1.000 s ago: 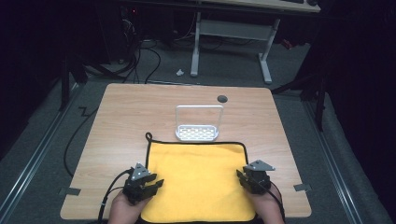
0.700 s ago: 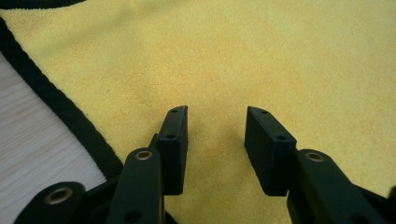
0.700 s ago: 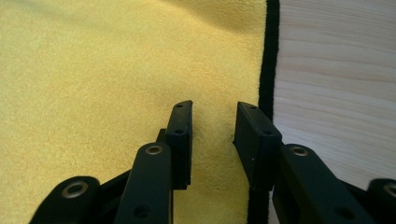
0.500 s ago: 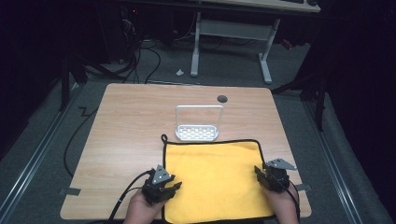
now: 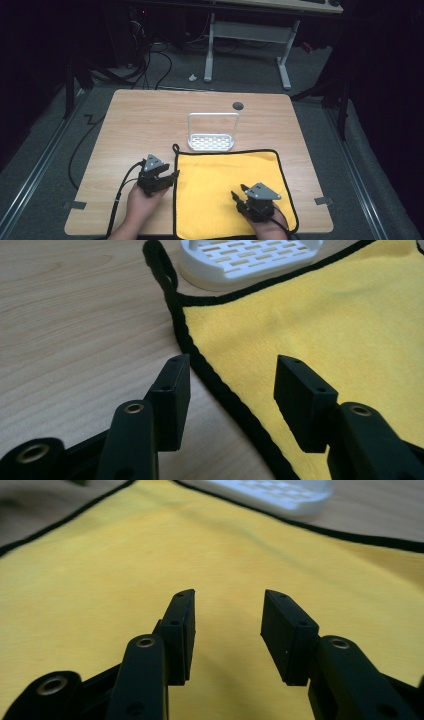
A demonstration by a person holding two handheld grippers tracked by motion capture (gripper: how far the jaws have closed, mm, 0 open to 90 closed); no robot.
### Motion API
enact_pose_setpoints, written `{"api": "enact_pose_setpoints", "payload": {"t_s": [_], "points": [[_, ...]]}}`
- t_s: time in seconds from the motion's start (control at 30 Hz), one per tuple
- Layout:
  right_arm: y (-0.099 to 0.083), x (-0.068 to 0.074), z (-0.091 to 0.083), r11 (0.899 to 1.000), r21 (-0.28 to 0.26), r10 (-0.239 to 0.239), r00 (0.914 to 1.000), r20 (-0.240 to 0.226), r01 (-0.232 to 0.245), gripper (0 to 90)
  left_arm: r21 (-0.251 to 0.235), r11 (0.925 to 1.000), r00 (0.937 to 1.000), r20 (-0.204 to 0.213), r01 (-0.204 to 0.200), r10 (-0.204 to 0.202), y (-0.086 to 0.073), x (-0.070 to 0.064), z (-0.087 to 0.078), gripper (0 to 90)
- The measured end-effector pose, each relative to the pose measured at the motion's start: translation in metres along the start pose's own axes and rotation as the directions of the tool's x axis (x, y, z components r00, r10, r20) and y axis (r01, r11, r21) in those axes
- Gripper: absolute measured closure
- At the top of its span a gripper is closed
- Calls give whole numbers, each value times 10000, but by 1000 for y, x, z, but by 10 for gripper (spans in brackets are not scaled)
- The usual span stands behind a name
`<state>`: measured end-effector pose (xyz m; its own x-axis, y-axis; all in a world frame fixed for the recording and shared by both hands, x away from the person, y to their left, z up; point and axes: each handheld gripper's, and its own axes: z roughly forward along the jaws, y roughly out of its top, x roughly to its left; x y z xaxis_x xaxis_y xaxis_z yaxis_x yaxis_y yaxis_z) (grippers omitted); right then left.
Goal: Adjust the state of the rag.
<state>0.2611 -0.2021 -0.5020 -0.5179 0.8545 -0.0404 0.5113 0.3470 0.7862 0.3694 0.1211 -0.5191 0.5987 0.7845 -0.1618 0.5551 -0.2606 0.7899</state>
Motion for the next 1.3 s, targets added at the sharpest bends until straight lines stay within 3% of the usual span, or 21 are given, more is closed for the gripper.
{"api": "enact_pose_setpoints", "payload": {"t_s": [0.13,0.17,0.2,0.27,0.5,0.67,0.73,0.77,0.87,0.9,0.93,0.97,1.03,1.07,1.13,1.17,1.3], "points": [[-2,22,12,9973,549,-460,9976,-518,488,625,116,9999,9999,-50,125,-124,5,4,9,501],[-2,22,12,9973,549,-460,9976,-518,488,625,128,9998,9998,-74,170,-169,6,6,13,501],[-5,26,20,9929,1009,-572,9967,-572,628,630,280,9992,9996,-102,280,-277,12,9,21,501],[-8,27,26,9903,1229,-587,9968,-547,651,632,334,9991,9995,-120,280,-276,14,11,25,497],[-1,21,38,9932,1079,-386,9979,-524,441,631,607,9971,9988,-190,460,-449,31,22,52,494],[4,29,36,9934,909,-646,9964,-542,694,611,711,9966,9990,138,416,-426,35,25,61,544],[10,50,28,9931,403,-1069,9907,-841,1106,592,655,9967,9984,269,481,-499,34,27,61,644],[10,50,28,9931,403,-1069,9907,-841,1106,592,651,9968,9983,327,453,-475,34,27,61,644],[14,74,29,9935,180,-1086,9841,-1404,1123,567,623,9977,9982,527,255,-288,31,26,60,795],[15,92,32,9902,137,-1346,9752,-1758,1391,567,548,9982,9976,639,228,-262,31,26,59,835],[15,92,32,9902,137,-1346,9752,-1758,1391,567,513,9985,9976,645,214,-247,30,26,59,835],[15,108,35,9849,140,-1661,9640,-2078,1727,561,430,9988,9972,692,251,-280,29,26,58,848],[14,113,36,9841,160,-1693,9609,-2192,1771,553,389,9987,9971,685,319,-345,29,27,58,851],[12,126,40,9827,253,-1711,9511,-2573,1837,530,371,9987,9975,601,359,-381,29,27,58,854],[12,129,42,9824,268,-1712,9484,-2667,1849,517,389,9985,9974,587,394,-417,29,28,58,854],[11,138,47,9818,359,-1690,9444,-2819,1864,489,378,9984,9973,584,416,-438,29,28,59,854],[14,145,56,9808,403,-1733,9474,-2691,1909,465,365,9982,9969,609,484,-506,29,28,58,854]]}}
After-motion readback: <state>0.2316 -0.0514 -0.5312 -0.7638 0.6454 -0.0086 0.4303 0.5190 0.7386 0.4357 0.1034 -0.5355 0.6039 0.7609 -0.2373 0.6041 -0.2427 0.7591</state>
